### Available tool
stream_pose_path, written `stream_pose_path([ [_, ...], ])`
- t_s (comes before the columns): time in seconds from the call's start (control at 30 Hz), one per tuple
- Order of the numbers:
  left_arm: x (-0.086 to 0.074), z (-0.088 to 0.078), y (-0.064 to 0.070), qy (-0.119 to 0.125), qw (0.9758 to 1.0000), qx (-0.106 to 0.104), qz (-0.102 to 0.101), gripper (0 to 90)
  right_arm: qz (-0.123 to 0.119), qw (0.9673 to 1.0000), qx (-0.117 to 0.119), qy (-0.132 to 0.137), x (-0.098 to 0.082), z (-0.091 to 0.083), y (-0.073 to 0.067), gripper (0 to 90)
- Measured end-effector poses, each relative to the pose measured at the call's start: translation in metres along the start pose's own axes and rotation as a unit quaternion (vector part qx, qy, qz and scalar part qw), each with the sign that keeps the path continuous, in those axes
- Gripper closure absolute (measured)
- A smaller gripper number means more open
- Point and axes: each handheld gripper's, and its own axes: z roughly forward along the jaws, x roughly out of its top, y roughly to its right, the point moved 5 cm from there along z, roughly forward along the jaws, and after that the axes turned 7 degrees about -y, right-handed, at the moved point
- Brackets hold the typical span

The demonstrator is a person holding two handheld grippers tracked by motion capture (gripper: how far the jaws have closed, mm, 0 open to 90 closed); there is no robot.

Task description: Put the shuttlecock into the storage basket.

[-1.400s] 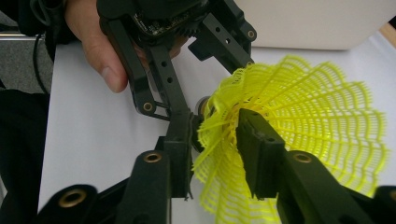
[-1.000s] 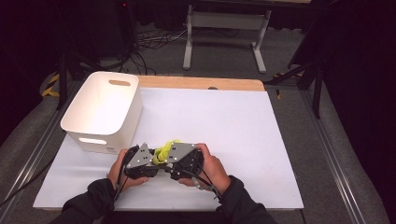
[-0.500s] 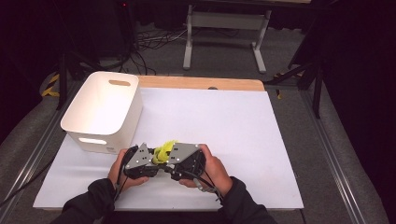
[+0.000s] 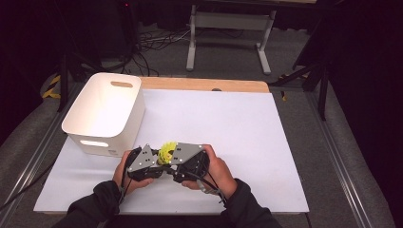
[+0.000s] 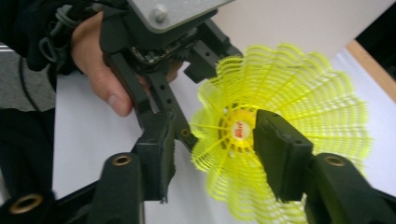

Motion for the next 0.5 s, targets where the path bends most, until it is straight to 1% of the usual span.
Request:
stream_pose_path([
  [0.1, 0.000, -0.001, -0.001, 0.005, 1.0000, 0.000, -0.004, 54.6, 0.000, 0.9999, -0.010, 0.003, 0.000, -0.005, 0.002, 41.7],
  [0.2, 0.000, -0.002, -0.001, 0.007, 1.0000, -0.001, -0.007, 54.7, 0.005, 0.9996, -0.024, 0.012, -0.001, -0.013, 0.005, 36.9],
  [0.27, 0.000, -0.002, -0.001, 0.008, 0.9999, 0.001, -0.007, 54.8, 0.007, 0.9992, -0.031, 0.024, 0.000, -0.019, 0.005, 34.5],
  [0.33, -0.001, -0.002, -0.002, 0.008, 0.9999, 0.001, -0.009, 54.8, 0.001, 0.9985, -0.041, 0.036, 0.002, -0.025, 0.005, 33.2],
  [0.47, -0.001, -0.003, -0.002, 0.011, 0.9999, 0.004, -0.010, 54.8, 0.002, 0.9969, -0.059, 0.053, 0.002, -0.035, 0.006, 29.7],
  [0.5, -0.001, -0.003, -0.002, 0.010, 0.9999, 0.004, -0.012, 54.8, 0.002, 0.9967, -0.060, 0.055, 0.002, -0.037, 0.006, 29.0],
])
